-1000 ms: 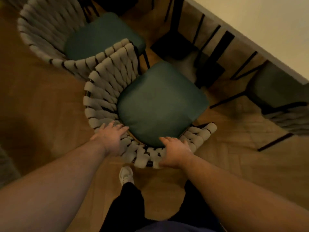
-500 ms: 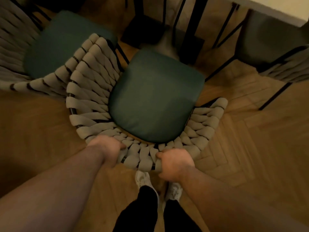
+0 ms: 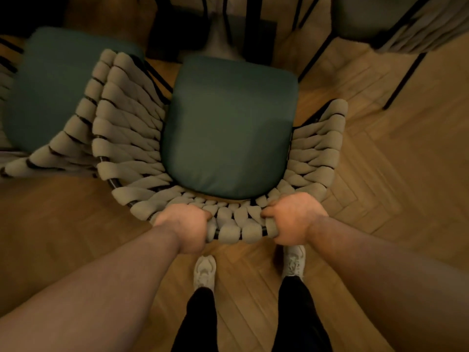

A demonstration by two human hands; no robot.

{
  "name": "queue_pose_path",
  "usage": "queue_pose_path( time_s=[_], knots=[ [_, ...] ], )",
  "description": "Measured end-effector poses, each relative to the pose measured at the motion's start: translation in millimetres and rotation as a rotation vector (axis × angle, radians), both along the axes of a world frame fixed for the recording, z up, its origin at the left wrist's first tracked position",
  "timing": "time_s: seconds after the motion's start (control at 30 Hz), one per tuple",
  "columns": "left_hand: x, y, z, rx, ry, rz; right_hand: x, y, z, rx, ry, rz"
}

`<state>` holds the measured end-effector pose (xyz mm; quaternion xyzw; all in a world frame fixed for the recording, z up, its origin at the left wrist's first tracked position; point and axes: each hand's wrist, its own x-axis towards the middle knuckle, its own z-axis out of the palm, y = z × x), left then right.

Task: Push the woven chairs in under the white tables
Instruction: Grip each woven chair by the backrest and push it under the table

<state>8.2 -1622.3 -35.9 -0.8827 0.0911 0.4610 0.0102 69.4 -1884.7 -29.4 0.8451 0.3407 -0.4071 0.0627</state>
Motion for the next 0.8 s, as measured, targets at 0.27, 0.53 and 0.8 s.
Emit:
queue_pose_path(
  time_s=[0.27, 0.53, 0.8],
  knots=[
    [-2.4, 37.5, 6.0, -0.059, -0.091, -0.097, -0.4, 6.6, 9.2, -0.052, 0.038, -0.053],
    [7.3, 38.7, -3.0, 0.071, -0.067, -0.1, -23.0, 23.0, 15.1, -0.03, -0.079, -0.129],
    [64.1, 35.0, -11.9, 0.063, -0.118, -0.067, 27.5, 27.2, 10.0, -0.013, -0.211, -0.203]
  ],
)
